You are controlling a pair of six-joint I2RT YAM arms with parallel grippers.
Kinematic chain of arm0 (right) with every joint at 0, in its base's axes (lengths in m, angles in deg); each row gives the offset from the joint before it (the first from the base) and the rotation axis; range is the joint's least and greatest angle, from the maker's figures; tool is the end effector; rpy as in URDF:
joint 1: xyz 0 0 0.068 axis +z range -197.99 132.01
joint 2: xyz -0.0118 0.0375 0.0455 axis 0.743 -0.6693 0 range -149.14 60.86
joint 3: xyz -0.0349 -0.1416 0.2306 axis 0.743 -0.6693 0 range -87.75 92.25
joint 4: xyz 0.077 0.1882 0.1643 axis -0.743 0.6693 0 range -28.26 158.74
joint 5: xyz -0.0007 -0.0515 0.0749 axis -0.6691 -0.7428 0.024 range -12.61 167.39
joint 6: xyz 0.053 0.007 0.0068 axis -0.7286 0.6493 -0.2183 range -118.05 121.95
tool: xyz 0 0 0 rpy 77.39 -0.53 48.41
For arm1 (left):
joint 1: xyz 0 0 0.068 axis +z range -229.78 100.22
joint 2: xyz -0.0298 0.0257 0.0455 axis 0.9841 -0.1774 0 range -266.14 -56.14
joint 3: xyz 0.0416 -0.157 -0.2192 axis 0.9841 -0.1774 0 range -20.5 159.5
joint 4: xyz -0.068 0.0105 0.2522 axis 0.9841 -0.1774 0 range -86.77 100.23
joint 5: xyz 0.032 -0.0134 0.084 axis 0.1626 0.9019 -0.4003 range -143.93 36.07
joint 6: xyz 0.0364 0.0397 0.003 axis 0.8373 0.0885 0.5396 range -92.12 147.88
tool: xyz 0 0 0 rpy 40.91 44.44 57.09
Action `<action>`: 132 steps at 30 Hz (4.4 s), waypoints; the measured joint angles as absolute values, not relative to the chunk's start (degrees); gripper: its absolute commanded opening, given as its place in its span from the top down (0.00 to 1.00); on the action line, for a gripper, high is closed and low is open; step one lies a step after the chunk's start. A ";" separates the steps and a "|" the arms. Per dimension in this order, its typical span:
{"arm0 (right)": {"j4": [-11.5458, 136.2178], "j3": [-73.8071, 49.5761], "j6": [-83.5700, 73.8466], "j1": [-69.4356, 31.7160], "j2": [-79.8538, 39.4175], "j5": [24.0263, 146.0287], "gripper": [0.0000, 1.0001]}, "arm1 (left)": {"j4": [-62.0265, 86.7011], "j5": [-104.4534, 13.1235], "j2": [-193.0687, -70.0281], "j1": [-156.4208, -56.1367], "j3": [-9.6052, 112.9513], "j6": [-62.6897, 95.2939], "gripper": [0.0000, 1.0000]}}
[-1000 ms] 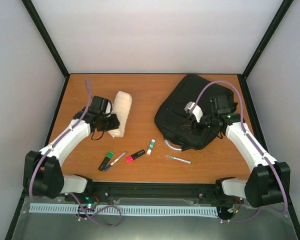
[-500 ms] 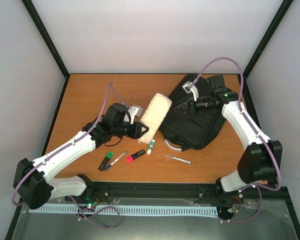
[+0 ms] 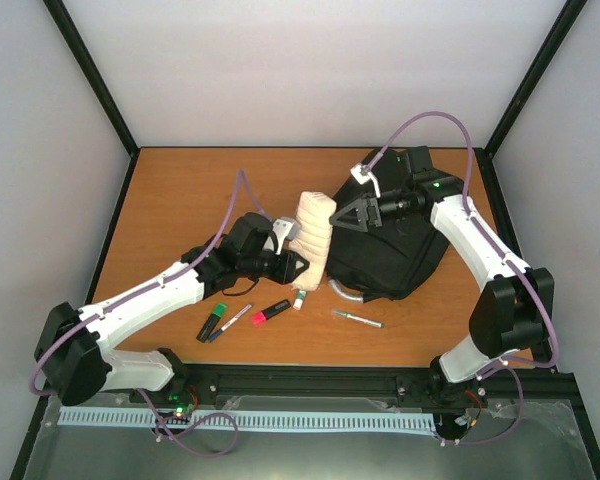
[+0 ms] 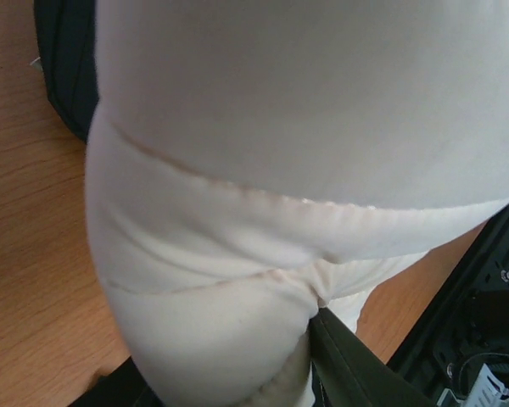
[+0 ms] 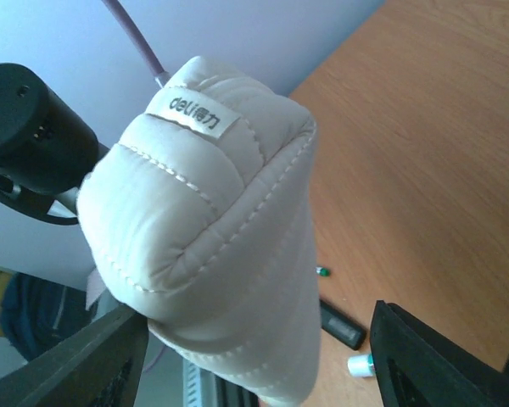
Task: Pack the student bag
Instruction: Place the stationery in the student bag.
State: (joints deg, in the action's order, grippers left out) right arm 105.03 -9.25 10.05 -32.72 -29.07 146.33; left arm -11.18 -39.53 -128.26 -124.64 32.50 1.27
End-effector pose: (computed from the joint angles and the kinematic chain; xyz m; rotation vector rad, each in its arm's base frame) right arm 0.3017 0.1166 0.3170 -0.9065 2.0366 1.5357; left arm 0.1869 -0.1985 0.2707 0.5244 2.3746 -0.9022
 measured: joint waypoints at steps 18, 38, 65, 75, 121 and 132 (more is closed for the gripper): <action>105.60 -7.02 7.23 -31.41 -30.23 144.80 0.80 | -9.03 -41.06 -125.31 -126.02 29.61 2.63 0.25; 106.91 -3.83 5.55 -36.52 -32.04 150.97 0.68 | -3.50 -37.59 -128.19 -126.17 26.59 4.24 0.62; 107.35 -36.05 35.16 -30.53 -7.69 102.60 0.39 | -25.34 -45.24 -124.00 -126.26 24.56 -6.60 0.93; 96.74 -38.80 35.60 -13.66 -13.35 79.30 0.39 | -37.45 -40.10 -124.35 -126.26 23.88 -9.85 0.96; 99.72 -23.68 36.00 -12.35 -7.76 68.96 0.97 | -28.46 -30.20 -149.26 -126.26 39.45 -6.93 0.99; 100.02 -23.17 35.38 -12.72 -7.76 71.96 0.97 | -23.17 -32.74 -166.33 -126.32 55.80 -8.61 0.99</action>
State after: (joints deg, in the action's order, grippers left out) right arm 100.02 -23.17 35.38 -12.72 -7.76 71.96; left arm -23.17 -32.74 -166.33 -126.32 55.80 -8.61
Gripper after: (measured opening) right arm 0.028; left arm 0.196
